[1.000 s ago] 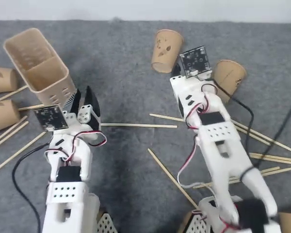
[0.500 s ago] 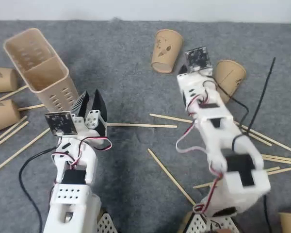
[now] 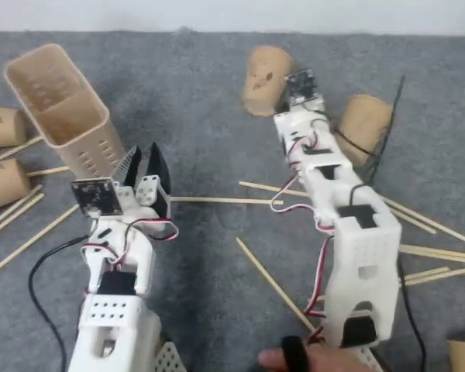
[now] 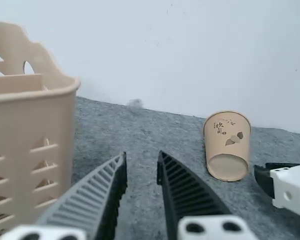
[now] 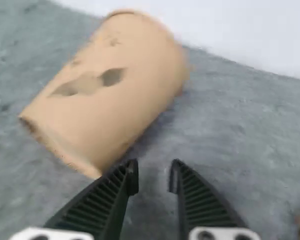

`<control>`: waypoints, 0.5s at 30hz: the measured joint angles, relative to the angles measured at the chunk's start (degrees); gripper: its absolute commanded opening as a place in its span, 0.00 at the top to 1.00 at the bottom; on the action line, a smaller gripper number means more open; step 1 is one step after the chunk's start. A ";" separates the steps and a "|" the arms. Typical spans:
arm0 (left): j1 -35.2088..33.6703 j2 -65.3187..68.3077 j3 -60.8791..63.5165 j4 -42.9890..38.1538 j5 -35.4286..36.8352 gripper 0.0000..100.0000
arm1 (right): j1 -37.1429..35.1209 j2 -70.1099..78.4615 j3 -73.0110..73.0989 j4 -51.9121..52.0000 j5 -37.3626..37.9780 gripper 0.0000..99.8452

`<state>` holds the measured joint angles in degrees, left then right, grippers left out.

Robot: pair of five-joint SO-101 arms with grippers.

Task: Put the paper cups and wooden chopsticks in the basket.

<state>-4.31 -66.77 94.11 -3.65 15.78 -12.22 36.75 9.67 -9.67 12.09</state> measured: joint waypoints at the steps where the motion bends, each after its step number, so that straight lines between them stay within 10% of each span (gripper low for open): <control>1: 0.00 0.00 0.00 0.00 0.00 0.90 | 0.00 0.09 0.00 0.00 0.44 0.78; 15: 0.00 0.00 0.53 0.00 -2.29 0.90 | -0.26 -5.19 3.96 6.68 -4.84 0.78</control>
<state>-4.31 -66.77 94.64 -3.65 13.49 -12.48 31.56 13.63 -2.99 7.25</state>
